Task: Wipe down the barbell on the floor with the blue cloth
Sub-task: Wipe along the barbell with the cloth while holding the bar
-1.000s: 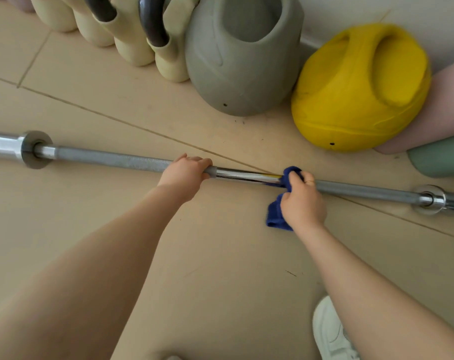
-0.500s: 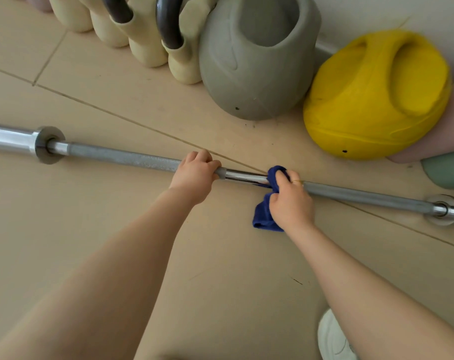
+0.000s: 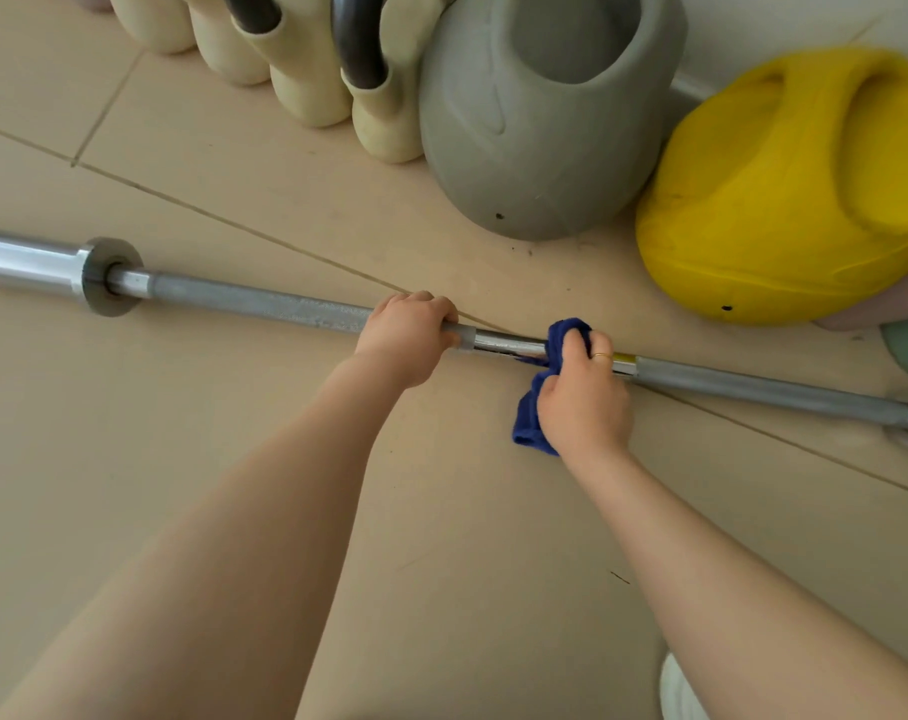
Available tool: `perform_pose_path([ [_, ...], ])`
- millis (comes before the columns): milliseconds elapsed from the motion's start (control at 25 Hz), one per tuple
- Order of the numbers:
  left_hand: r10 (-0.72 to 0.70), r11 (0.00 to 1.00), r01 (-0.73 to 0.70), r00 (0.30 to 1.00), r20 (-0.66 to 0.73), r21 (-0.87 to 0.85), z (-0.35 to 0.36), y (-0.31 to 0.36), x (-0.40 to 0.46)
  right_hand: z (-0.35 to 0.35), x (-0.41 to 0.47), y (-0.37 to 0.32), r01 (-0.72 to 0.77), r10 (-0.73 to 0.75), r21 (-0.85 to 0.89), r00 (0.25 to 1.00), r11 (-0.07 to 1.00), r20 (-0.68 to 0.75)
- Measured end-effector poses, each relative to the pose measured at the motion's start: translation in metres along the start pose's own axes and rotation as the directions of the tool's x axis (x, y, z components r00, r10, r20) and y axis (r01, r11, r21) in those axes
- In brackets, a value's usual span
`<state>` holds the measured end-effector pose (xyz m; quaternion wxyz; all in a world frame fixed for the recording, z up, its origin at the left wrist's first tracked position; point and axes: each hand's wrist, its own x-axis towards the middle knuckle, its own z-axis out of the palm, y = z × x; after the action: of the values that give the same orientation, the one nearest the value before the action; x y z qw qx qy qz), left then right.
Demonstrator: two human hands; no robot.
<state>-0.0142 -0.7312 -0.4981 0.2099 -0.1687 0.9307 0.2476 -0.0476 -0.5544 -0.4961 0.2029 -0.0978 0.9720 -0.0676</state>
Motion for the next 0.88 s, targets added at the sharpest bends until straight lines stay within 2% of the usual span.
perform_pose_path([
  [160, -0.001, 0.999, 0.000, 0.999, 0.039, 0.036, -0.003, -0.002, 0.008, 0.009, -0.003, -0.028, 0.200, -0.199, -0.021, 0.978, 0.980, 0.059],
  [200, -0.002, 0.999, 0.000, 0.999, 0.046, 0.041, -0.004, -0.002, 0.010, 0.007, 0.002, -0.023, 0.212, -0.211, -0.021, 0.975, 0.977, 0.065],
  [360, -0.030, 1.000, 0.031, 0.993, 0.115, -0.006, -0.010, -0.006, 0.022, 0.000, 0.007, -0.012, -0.013, 0.012, -0.032, 1.000, 0.999, -0.028],
  [400, -0.035, 0.999, 0.038, 0.990, 0.134, -0.022, -0.011, -0.006, 0.024, 0.003, 0.005, -0.022, -0.009, 0.008, -0.028, 0.999, 1.000, -0.033],
  [520, -0.036, 0.997, 0.045, 0.987, 0.159, -0.056, -0.012, -0.006, 0.025, 0.014, 0.003, -0.052, 0.179, -0.176, -0.068, 0.983, 0.981, 0.044],
  [600, -0.043, 0.990, 0.062, 0.988, 0.147, -0.125, -0.010, -0.008, 0.023, 0.021, 0.004, -0.049, 0.309, -0.319, -0.268, 0.948, 0.913, 0.008],
  [720, -0.056, 0.981, 0.083, 0.987, 0.149, -0.177, -0.009, -0.011, 0.025, 0.023, 0.001, -0.042, 0.358, -0.431, -0.500, 0.902, 0.789, -0.034],
  [880, -0.072, 0.989, 0.082, 0.994, 0.077, -0.126, -0.007, -0.009, 0.021, 0.014, 0.015, -0.042, 0.457, -0.505, -0.488, 0.862, 0.743, 0.039],
])
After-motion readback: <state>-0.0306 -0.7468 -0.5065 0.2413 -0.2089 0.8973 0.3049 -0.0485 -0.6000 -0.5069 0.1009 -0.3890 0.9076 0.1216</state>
